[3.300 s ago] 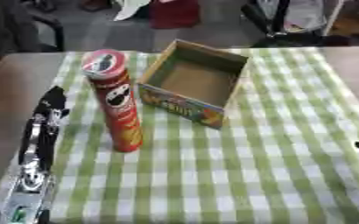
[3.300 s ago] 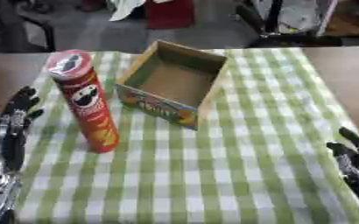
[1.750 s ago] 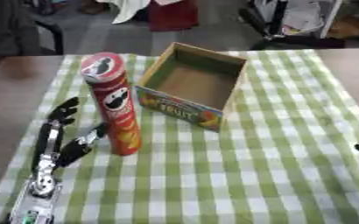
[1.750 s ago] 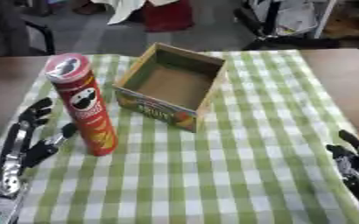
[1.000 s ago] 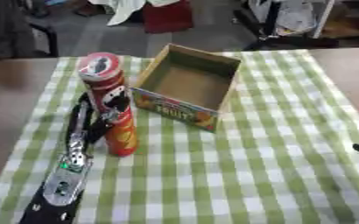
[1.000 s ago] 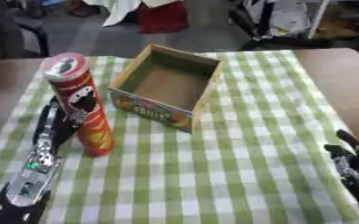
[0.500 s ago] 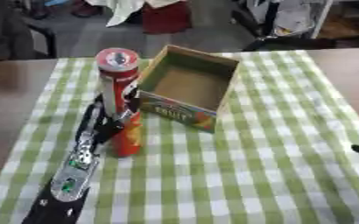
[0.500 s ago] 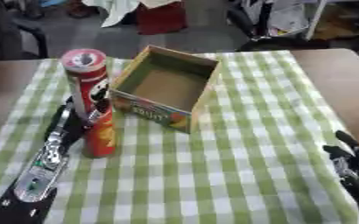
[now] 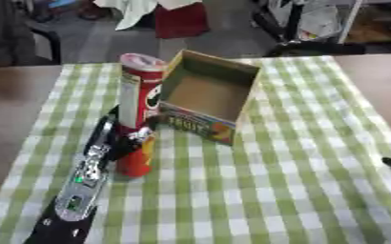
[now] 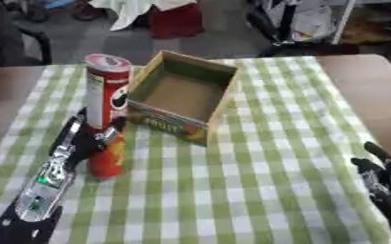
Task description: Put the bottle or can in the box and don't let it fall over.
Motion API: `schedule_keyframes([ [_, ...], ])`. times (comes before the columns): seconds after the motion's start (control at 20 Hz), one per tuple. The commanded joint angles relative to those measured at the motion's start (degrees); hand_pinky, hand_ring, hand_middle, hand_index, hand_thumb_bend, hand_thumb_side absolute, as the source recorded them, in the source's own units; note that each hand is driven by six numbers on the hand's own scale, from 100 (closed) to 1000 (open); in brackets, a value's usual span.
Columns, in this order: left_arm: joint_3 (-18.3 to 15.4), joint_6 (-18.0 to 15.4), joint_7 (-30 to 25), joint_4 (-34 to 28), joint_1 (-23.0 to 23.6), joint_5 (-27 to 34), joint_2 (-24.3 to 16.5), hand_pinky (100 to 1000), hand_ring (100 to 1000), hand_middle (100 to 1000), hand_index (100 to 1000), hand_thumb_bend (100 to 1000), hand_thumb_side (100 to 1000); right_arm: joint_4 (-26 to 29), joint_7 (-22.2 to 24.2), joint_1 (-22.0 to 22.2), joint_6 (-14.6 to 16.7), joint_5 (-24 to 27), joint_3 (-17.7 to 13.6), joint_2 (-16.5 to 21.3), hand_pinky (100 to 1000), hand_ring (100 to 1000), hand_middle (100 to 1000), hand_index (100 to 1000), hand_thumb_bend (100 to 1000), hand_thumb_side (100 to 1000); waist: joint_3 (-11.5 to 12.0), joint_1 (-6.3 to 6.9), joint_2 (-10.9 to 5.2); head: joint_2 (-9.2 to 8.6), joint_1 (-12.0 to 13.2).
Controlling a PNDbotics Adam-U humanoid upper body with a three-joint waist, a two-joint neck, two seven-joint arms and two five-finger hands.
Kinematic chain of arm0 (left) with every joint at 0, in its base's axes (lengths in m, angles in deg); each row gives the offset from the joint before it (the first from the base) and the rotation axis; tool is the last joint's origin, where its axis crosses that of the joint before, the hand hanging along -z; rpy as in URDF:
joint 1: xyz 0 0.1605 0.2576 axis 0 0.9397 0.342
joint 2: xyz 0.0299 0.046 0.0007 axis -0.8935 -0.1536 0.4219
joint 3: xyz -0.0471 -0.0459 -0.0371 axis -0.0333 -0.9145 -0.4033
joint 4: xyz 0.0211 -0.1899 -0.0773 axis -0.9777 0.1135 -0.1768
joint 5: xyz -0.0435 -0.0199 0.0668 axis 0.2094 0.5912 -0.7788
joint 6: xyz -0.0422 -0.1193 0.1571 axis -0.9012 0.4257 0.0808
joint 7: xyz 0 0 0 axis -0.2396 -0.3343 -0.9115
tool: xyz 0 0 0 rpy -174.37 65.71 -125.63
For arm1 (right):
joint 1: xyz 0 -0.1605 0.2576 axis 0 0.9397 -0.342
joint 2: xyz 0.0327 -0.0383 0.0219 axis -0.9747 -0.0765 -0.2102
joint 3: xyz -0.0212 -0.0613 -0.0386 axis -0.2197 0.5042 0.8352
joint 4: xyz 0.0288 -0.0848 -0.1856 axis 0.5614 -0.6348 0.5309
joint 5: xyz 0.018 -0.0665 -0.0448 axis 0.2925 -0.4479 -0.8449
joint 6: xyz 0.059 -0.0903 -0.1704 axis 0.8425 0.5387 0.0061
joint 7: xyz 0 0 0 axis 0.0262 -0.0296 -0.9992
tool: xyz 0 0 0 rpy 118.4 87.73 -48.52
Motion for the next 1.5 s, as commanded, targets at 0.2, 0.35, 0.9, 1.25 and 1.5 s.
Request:
schedule_keyframes([
  [0.2,-0.58,-0.27,2.45,-1.66,-2.63,1.75,-1.39,875,517,432,577,236,479,0.49,0.10,-0.36,0.06,0.06,0.03,0.92,981,855,1000,925,100,603,0.00,-0.15,-0.97,-0.51,0.03],
  [0.35,-0.85,-0.19,3.22,-2.12,-4.83,2.31,-1.83,878,515,432,576,241,470,0.48,0.14,-0.34,0.06,0.09,0.07,0.92,981,855,1000,925,100,602,-0.11,-0.18,-1.00,-0.49,0.08],
  [0.9,-0.14,-0.49,9.96,13.16,-25.12,4.81,-4.00,872,517,435,583,235,465,0.16,1.31,-0.84,0.24,0.41,1.34,0.53,981,855,1000,925,100,603,-3.25,-0.66,-0.79,-1.05,1.85],
  [1.25,-0.78,-4.98,19.72,28.59,-33.52,-0.38,-3.15,872,624,526,681,358,504,0.09,2.28,-1.68,0.23,0.72,2.25,0.22,981,855,1000,925,100,602,-5.88,-0.61,-0.40,-1.98,3.21],
  [1.5,0.65,-7.49,19.44,33.20,-34.31,-9.41,-2.79,908,1000,931,944,727,736,0.07,2.50,-1.87,0.24,0.77,2.37,0.18,981,855,1000,925,100,602,-6.21,-0.58,-0.26,-2.18,3.19],
])
